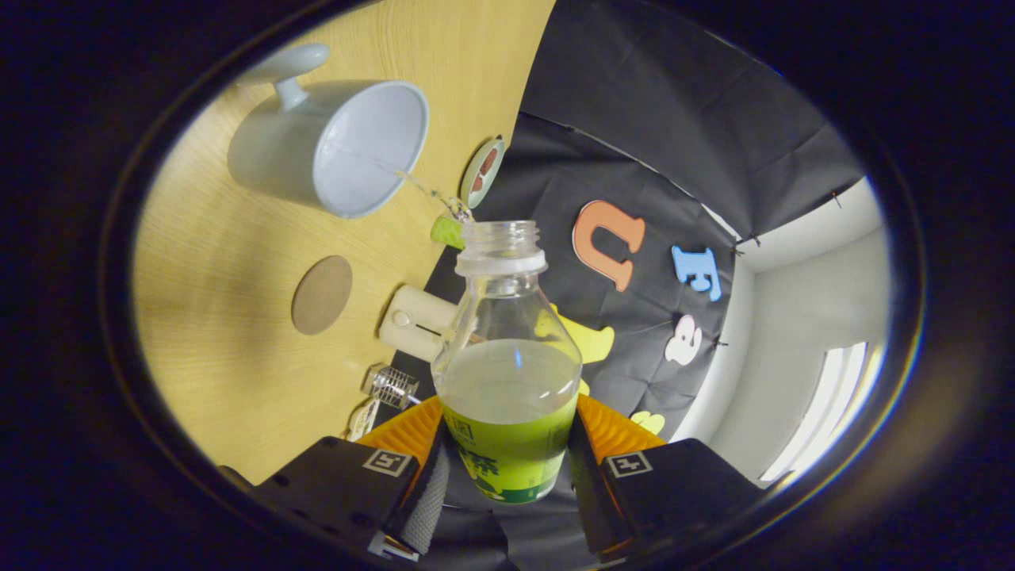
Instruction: Take the bottle from table, then pour the juice into the cup, finally place the bottle on the coaster
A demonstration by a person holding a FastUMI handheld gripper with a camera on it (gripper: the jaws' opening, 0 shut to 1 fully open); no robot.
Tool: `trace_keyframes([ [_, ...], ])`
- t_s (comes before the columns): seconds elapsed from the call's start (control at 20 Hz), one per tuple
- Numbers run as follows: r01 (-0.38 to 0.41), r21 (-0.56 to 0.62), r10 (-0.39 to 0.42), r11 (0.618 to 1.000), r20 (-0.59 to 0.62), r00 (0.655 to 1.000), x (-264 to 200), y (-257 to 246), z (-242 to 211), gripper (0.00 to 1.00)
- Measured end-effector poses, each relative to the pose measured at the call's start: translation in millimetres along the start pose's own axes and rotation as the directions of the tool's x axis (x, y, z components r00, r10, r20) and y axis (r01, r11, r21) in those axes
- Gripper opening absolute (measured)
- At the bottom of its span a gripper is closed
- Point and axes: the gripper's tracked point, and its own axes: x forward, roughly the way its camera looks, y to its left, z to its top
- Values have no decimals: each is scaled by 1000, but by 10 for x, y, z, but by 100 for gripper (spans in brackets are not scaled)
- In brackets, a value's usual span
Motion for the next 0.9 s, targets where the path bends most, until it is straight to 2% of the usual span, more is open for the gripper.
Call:
trace_keyframes([
  [0.9, 84, -56, -84, 995, -5, 996, 81, -564, -123, 74],
])
